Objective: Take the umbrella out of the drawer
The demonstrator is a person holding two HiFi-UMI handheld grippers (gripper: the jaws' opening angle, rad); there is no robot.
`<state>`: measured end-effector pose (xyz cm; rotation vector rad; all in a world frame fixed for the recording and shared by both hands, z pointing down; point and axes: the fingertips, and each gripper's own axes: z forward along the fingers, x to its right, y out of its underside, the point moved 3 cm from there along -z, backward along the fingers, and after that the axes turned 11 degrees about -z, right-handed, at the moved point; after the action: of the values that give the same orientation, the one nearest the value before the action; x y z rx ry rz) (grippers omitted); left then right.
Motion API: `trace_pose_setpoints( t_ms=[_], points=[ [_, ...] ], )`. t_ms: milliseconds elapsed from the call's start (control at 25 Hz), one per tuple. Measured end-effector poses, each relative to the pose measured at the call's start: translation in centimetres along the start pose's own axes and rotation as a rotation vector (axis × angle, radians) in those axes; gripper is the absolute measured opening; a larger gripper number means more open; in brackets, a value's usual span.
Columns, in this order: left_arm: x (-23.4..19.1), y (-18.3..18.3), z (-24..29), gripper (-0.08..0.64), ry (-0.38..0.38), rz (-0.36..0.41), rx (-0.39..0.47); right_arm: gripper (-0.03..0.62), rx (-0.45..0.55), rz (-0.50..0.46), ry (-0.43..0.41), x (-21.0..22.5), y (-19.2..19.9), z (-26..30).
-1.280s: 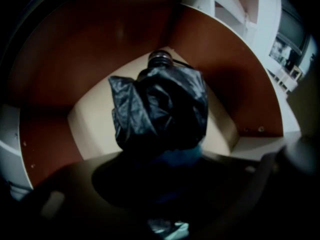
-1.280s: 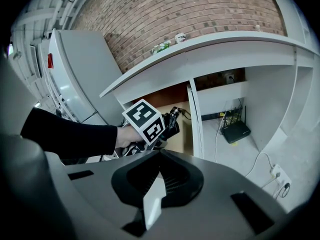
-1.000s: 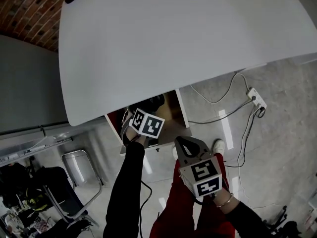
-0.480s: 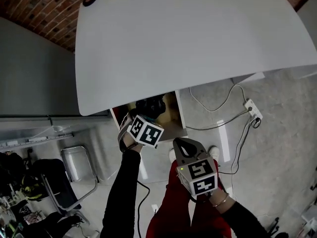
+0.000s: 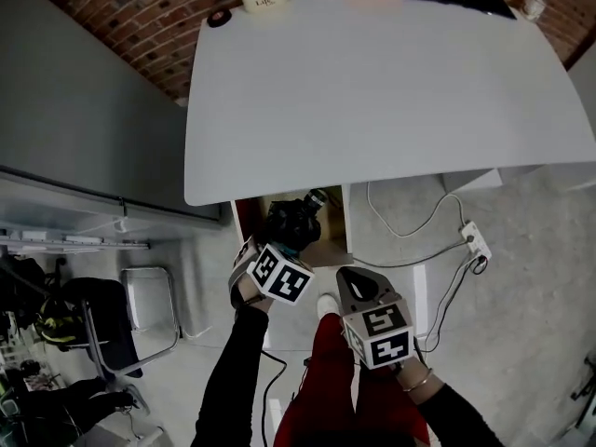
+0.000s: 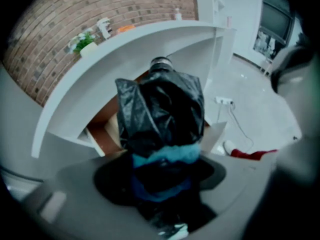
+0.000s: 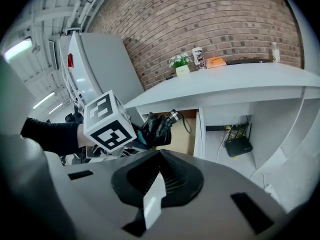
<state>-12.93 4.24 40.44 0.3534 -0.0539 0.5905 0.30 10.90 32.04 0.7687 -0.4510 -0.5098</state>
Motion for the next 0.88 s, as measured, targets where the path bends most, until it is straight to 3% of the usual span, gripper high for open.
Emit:
trace_pose_setpoints(
  t_ms=[880],
  points=[
    [5.9, 3.6, -14.0, 0.285, -0.015, -0.33, 0.134, -0.002, 0.03, -0.153, -0.108, -0.4, -3.3, -8.0]
  ],
)
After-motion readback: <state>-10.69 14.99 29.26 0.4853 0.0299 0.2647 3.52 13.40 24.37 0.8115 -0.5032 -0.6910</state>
